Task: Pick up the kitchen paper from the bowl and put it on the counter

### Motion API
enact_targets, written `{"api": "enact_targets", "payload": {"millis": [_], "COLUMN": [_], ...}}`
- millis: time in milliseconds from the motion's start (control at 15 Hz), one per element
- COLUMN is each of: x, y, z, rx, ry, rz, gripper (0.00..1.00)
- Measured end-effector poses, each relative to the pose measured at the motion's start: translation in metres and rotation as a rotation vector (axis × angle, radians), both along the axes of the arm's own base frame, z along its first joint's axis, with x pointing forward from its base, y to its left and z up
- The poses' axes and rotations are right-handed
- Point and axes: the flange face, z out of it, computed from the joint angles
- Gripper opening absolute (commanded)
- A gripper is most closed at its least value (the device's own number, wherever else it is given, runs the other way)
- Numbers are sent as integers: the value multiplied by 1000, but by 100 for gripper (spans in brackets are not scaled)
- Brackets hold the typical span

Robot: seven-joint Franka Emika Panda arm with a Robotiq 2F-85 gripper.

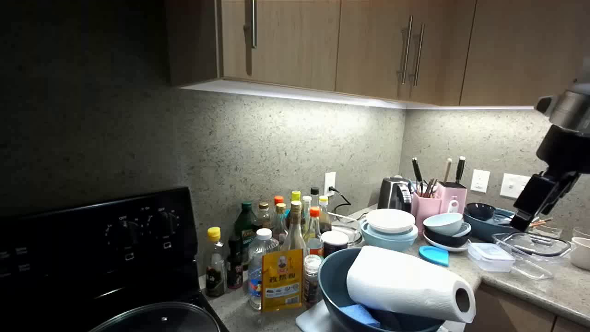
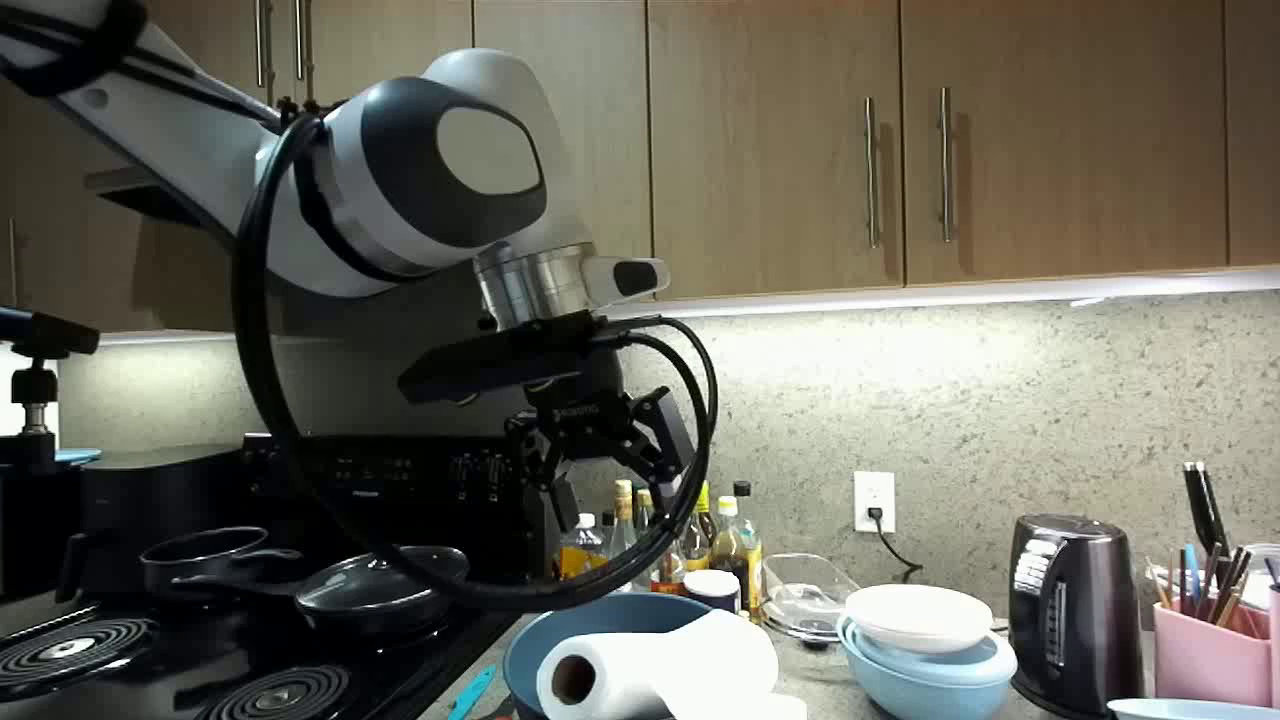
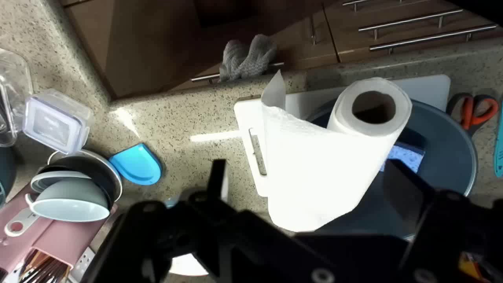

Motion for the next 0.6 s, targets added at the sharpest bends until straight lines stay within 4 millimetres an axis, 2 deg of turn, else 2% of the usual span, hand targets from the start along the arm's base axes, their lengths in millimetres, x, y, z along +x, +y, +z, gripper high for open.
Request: {"api": "enact_targets", "payload": {"millis": [133, 600], "x": [-2, 1], "y": [1, 0], "z": [-7, 0], "rx": [3, 0], "ry": [16, 1], "rz": [0, 0], "gripper": [100, 100]}}
